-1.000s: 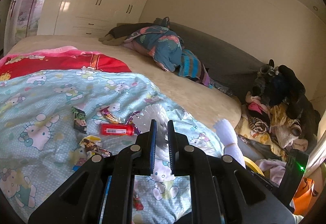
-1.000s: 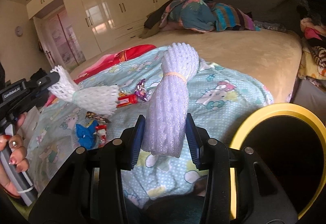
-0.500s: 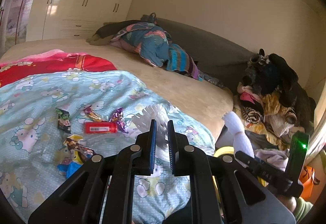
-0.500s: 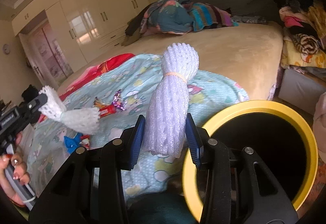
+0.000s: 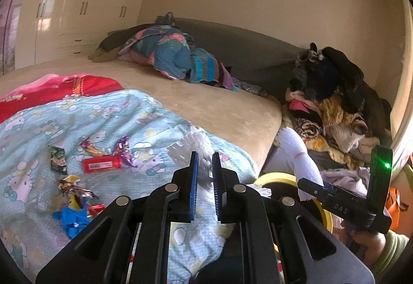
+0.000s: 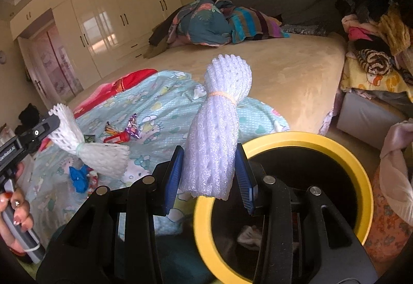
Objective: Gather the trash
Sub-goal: 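Carry both foam nets over the yellow bin and open both tools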
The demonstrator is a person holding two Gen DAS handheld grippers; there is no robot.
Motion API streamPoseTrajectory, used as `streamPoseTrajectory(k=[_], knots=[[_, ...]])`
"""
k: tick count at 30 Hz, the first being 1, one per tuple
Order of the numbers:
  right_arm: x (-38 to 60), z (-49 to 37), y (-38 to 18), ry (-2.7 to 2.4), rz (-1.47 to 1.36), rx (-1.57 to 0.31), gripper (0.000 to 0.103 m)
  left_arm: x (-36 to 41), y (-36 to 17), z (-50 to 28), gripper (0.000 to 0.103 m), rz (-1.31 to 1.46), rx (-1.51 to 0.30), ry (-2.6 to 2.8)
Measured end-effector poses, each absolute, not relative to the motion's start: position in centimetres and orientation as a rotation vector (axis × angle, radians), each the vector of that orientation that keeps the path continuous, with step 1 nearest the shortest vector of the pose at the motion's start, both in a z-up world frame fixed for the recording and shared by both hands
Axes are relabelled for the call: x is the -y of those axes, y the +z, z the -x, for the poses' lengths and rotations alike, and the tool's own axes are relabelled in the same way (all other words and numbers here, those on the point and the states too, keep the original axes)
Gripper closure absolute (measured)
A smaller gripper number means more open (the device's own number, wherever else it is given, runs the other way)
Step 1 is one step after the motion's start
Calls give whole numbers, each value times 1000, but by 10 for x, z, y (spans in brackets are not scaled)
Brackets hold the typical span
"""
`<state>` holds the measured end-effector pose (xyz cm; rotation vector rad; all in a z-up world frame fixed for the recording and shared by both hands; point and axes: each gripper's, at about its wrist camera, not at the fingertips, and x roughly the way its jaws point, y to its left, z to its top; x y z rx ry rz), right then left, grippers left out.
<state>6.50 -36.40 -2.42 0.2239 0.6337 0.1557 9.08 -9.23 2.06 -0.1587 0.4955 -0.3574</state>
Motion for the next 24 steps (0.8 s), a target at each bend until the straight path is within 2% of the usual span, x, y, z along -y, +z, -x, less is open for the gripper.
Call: streamPoseTrajectory(k=[24], knots=[[419,-42,-42,66,-217,-679,68,190,0,-74,92,-29,-530,-509]])
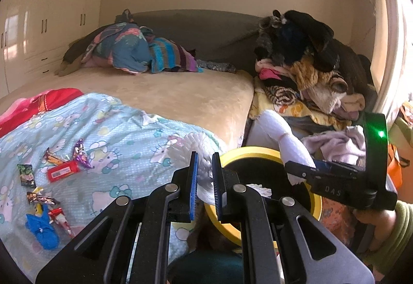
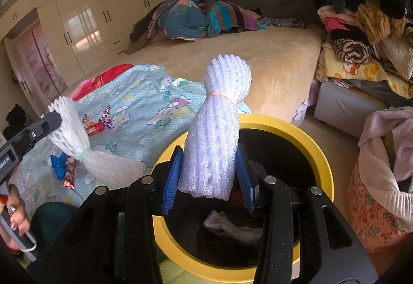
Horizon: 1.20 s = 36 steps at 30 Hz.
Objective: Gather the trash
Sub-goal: 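Carry both foam nets over the yellow bin and open both tools, then withdraw both open tools from the bin toward the remaining trash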
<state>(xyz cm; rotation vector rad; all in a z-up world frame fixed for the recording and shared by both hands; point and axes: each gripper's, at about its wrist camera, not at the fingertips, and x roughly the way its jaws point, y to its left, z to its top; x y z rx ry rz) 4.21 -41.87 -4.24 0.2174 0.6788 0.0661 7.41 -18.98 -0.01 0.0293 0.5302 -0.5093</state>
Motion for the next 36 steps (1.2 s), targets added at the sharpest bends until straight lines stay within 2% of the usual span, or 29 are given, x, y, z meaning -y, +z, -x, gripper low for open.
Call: streamPoseTrajectory(k=[14,28,30,31,33,34,35,36], knots=[[452,-45,-57,11,-272,-719,68,233,-25,-74,92,-123,-571,-571],[462,-46,-79,12,-295,-781,68,258,-49,-99,92,-96,-652,-597],[463,-47,-83,8,-300,-791,65,260,-52,-100,92,-91,-656,-611],[464,-47,-85,6,-305,-799,64,260,-52,-101,88,-92,-657,-613],[466,-47,-88,0,-312,-807,58,260,-55,-103,66,-92,-669,-610],[468,-47,-89,-8,-316,-810,55,259,-57,-104,45,-85,-675,-600],[468,-47,-90,-16,-322,-810,49,257,-57,-105,33,-78,-677,-586],[470,-47,-91,-28,-330,-808,45,255,-57,-106,30,-71,-681,-573]])
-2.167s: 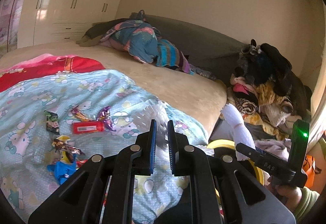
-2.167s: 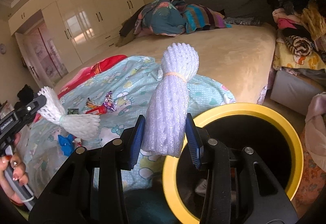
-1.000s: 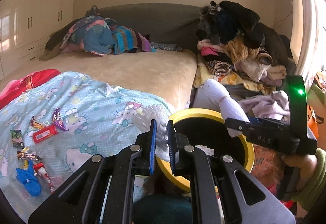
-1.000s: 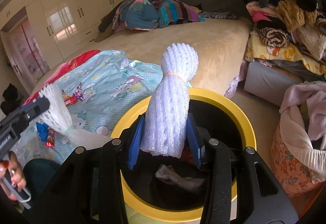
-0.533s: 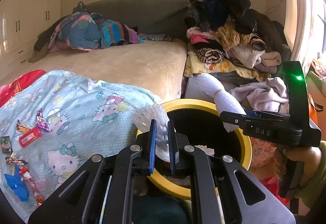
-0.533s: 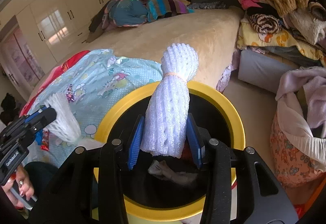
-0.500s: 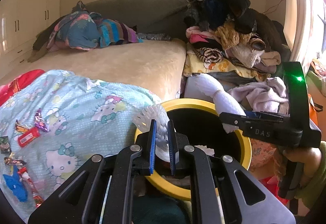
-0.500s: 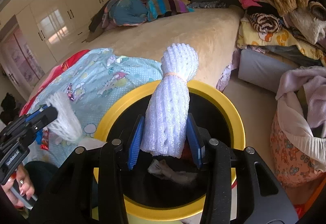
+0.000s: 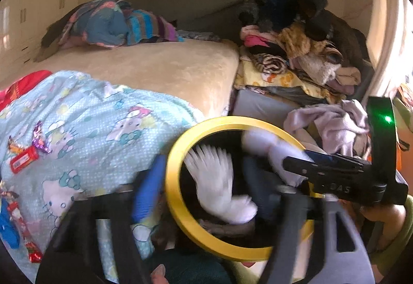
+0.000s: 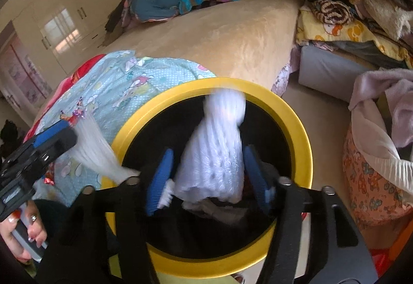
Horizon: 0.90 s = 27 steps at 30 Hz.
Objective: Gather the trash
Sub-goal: 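Withdraw both open tools from the bin toward the remaining trash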
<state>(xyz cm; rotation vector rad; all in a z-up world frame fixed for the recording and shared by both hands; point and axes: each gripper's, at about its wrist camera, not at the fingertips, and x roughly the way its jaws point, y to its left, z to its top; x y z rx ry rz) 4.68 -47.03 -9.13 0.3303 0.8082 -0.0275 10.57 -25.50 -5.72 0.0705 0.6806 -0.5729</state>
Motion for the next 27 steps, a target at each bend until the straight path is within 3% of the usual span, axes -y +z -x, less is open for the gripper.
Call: streamPoseTrajectory(k=[4,12,15,27], knots=[[468,-46,-93,-48,-325,-806,44,241,-53,-107,7,-16,-690,-549],[439,-42,-80,-15,-255,-738,42,219,-41,-98,7,8,-644,-495],[429,-37,-70,-8,-222,-686,28,211,-34,-94,7,8,-615,-475],[396,-28,-42,60,-175,-596,24,179,-16,-88,7,39,-564,-400]])
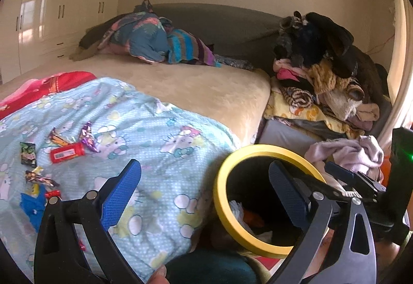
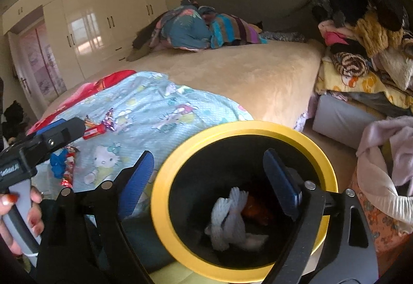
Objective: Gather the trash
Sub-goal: 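Withdraw both open tools from the bin toward the remaining trash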
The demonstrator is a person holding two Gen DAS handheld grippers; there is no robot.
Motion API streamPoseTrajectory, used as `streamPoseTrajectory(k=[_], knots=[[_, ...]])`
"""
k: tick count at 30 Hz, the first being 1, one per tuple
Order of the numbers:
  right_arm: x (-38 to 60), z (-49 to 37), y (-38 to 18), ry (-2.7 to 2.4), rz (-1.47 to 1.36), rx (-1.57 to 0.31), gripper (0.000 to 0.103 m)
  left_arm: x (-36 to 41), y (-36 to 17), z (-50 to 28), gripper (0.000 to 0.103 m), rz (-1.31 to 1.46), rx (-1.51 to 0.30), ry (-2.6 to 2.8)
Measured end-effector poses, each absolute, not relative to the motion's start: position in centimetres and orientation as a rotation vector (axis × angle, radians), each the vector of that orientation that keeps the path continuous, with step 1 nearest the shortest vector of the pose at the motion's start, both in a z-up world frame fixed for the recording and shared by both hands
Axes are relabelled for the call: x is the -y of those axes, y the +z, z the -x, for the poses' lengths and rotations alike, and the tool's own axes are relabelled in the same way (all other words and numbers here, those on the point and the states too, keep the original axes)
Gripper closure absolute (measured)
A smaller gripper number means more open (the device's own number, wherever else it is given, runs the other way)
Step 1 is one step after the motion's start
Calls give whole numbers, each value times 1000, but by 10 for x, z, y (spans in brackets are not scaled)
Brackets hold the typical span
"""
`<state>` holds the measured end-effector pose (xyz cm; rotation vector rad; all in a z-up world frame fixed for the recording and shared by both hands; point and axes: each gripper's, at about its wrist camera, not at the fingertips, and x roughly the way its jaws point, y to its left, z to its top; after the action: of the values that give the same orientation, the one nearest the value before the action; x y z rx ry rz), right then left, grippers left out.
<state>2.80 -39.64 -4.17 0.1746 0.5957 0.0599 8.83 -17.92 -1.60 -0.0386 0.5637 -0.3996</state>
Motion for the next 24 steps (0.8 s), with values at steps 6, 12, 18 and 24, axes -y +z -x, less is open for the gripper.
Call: streamPoseTrajectory(k=[6,12,18,24], knots=[[380,-28,-34,89,-165,-582,24,159,-4,-84,7,52,-513,-340],[361,-26,-25,129,-150,-559,24,141,5,-82,7,76,-489,-302],[340,-25,-21,183,-125,-553,23,120,12,-79,7,100,-466,-258],[320,-26,-14,236,-105,-540,20,98,15,-79,7,127,-455,-212]])
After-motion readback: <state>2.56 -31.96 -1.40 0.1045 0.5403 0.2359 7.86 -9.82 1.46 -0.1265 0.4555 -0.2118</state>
